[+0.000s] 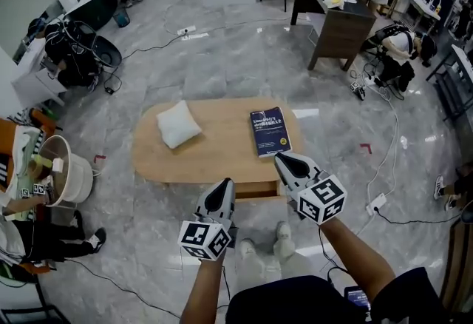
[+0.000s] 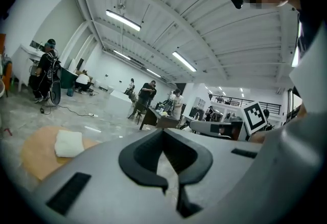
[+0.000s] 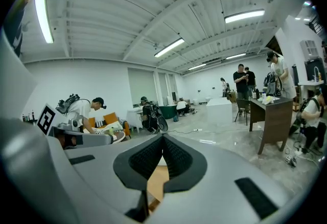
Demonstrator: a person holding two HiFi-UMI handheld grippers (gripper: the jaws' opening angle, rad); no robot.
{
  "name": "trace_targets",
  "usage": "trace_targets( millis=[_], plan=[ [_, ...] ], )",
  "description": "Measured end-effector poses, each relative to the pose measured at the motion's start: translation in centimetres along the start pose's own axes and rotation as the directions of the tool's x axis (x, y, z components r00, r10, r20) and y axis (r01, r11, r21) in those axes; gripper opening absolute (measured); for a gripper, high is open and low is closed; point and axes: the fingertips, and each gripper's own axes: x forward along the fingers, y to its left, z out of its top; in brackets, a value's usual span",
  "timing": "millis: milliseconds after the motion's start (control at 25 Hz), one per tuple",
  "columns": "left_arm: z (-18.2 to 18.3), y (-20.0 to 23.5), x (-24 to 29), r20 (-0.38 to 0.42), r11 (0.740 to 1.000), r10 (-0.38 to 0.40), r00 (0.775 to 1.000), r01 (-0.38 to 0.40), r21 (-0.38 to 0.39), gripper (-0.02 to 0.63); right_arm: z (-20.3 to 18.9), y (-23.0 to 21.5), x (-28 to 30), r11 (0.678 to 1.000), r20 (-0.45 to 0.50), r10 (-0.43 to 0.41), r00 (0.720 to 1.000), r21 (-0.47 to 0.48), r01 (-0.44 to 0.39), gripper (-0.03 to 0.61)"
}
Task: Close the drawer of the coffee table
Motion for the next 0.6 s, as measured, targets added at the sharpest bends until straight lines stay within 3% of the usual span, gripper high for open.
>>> trace_targets(
  millis=[600],
  plan=[
    [-7.2, 2.2, 0.2, 0.012, 0.983, 0.147, 0.989, -0.144, -0.114, 0.0, -6.3, -1.3, 2.8, 0.992, -0.132, 0.123, 0.984, -0.024, -0.128, 0.014]
  ],
)
